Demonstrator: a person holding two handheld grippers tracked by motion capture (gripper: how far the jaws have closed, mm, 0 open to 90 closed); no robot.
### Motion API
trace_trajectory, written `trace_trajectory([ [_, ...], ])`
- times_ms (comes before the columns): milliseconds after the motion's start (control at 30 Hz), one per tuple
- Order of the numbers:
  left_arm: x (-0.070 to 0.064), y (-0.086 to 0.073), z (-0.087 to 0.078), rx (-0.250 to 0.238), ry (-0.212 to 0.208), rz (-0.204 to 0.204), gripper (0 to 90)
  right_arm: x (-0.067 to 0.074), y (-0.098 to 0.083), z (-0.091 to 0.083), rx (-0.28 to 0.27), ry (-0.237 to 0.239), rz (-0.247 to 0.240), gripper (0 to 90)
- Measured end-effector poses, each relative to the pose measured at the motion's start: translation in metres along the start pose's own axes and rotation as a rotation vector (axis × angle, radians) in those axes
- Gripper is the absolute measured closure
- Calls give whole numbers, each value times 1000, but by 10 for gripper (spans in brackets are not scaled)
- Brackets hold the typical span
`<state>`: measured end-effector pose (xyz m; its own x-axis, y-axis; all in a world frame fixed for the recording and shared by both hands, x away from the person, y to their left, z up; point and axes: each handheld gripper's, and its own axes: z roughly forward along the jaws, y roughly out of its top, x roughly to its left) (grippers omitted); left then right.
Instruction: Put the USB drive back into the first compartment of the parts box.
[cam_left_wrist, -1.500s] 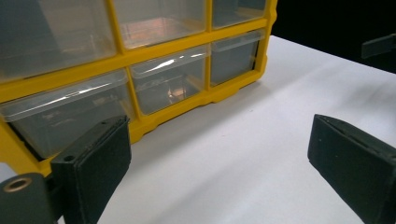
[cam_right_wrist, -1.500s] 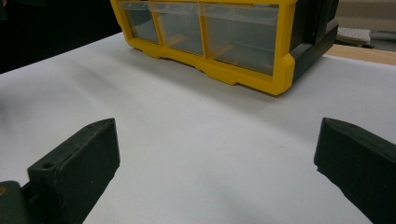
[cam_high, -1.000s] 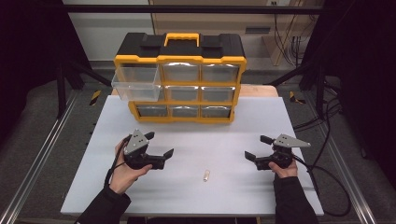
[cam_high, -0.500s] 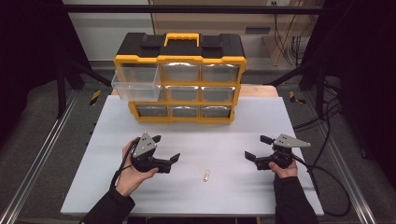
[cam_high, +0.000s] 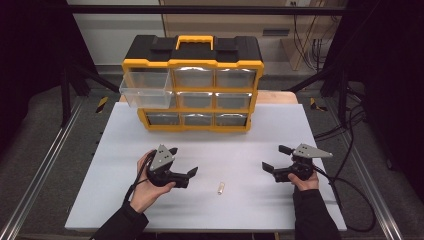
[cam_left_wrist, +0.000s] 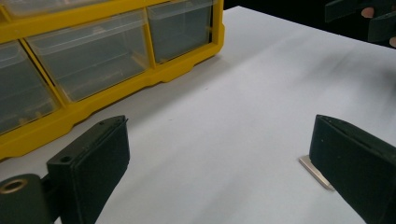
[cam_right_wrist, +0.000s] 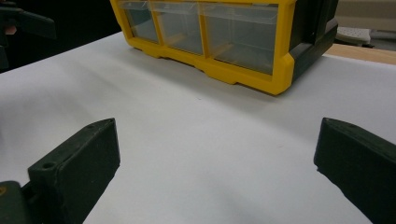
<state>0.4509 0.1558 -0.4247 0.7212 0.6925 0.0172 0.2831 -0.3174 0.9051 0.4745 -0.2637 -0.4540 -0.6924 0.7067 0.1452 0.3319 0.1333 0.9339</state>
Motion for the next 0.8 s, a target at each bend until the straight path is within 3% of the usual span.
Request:
trace_trajectory([
  [800, -33, 5, 26, 49, -64, 16, 46, 0, 0, 0, -6, -1, 2, 9],
])
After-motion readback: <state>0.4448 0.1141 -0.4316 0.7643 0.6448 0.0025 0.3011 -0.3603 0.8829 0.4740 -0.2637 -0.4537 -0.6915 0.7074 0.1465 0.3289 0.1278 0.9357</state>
